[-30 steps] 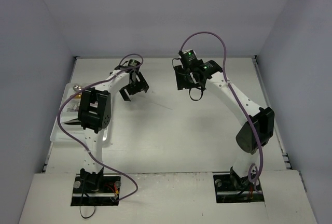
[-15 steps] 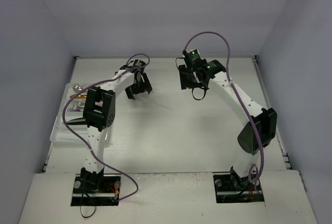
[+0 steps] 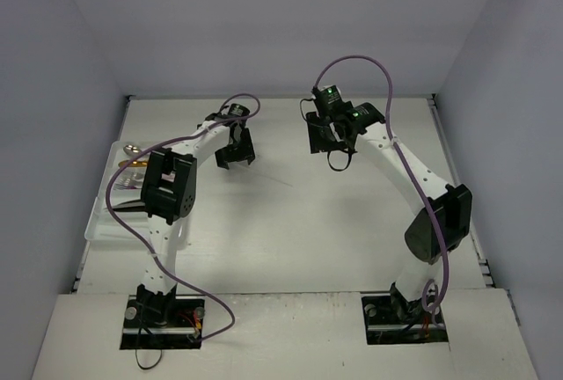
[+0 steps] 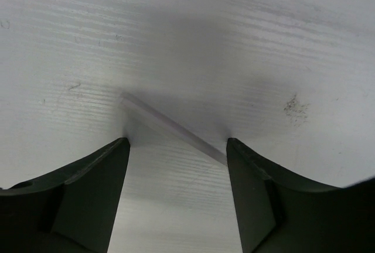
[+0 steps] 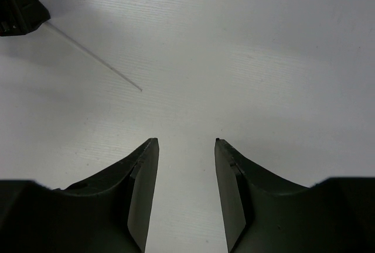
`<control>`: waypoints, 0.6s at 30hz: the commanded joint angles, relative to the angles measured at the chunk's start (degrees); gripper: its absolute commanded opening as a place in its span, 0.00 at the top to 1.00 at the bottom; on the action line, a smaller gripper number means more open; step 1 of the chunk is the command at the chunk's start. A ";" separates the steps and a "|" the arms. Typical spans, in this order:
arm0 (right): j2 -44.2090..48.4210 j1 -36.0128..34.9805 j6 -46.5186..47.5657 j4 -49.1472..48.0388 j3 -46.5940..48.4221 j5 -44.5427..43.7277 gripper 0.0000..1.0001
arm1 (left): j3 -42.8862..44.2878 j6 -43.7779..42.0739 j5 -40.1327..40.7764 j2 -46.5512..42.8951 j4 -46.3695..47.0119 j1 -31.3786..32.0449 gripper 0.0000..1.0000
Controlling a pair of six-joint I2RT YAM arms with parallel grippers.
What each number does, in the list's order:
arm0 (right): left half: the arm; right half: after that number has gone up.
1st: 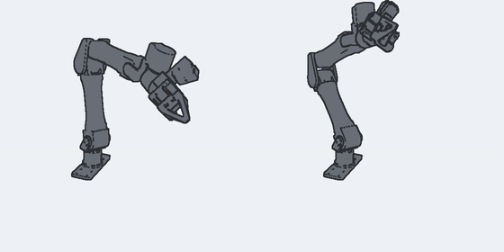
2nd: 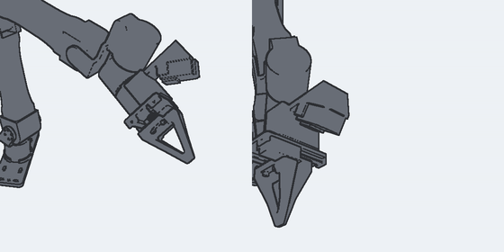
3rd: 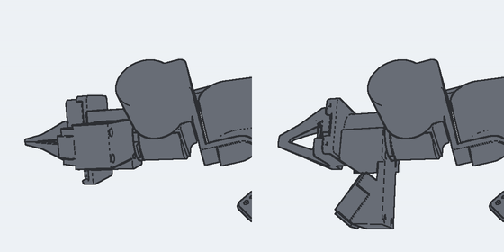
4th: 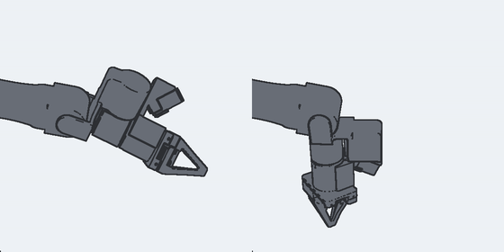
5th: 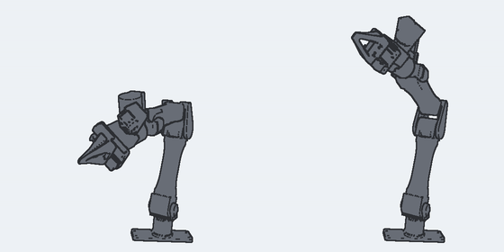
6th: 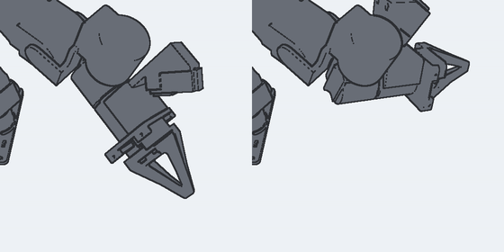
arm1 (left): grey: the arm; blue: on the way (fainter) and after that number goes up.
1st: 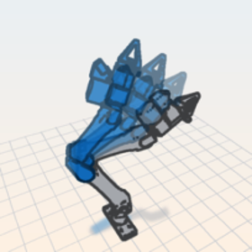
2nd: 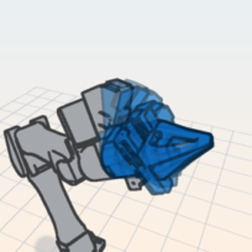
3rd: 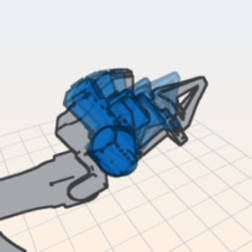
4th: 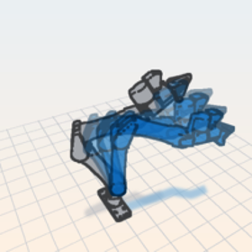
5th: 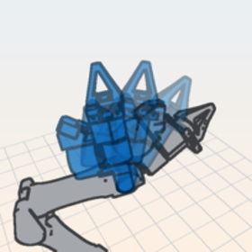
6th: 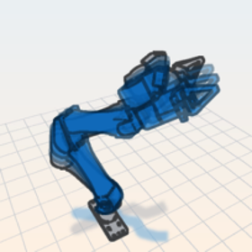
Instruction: Sort the eating utensils into containers
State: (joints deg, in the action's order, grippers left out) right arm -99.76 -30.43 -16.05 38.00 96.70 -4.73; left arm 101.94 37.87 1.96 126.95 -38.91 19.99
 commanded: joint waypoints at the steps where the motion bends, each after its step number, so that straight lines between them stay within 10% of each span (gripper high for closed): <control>1: 4.40 0.69 0.15 -0.21 -0.20 -0.76 0.60 | -4.05 -2.88 -0.07 0.44 -4.04 0.19 0.42; 18: 4.24 0.99 0.59 -0.21 -0.72 0.23 0.66 | -2.76 -8.18 -8.83 -0.43 -3.98 4.49 0.83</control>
State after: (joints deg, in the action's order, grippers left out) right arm -98.45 -29.98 -16.01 38.04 95.42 -4.45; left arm 99.26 31.23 -1.11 125.36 -39.11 21.94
